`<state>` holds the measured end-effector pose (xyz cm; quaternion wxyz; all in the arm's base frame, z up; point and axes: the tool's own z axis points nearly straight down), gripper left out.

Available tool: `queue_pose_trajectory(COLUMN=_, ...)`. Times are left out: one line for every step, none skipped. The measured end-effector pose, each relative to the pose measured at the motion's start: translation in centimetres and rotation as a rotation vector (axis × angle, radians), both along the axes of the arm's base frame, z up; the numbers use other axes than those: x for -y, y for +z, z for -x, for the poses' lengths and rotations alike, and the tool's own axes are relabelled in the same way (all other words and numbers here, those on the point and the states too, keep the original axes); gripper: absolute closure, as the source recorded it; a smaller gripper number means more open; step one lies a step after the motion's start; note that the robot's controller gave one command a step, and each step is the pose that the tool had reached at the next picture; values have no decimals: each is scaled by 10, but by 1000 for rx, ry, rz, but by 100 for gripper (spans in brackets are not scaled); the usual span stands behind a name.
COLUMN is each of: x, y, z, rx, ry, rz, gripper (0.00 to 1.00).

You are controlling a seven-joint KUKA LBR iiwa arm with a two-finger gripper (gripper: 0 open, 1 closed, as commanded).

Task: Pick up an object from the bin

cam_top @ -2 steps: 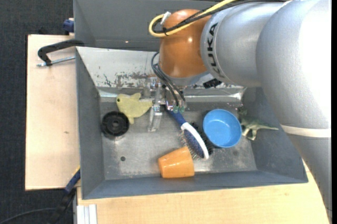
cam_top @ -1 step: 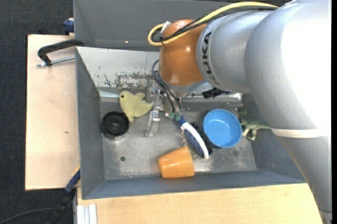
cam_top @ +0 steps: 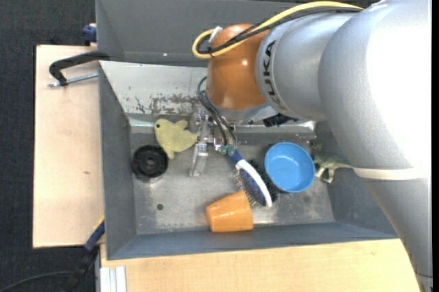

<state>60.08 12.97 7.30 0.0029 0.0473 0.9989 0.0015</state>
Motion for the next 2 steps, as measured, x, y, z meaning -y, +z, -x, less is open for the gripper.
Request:
queue_pose_trajectory(x=0, y=0, z=0, rx=1, ry=-1, rz=0, gripper=100)
queue_pose_trajectory(x=0, y=95, z=-4, rx=10, ry=0, rz=-2, gripper=100)
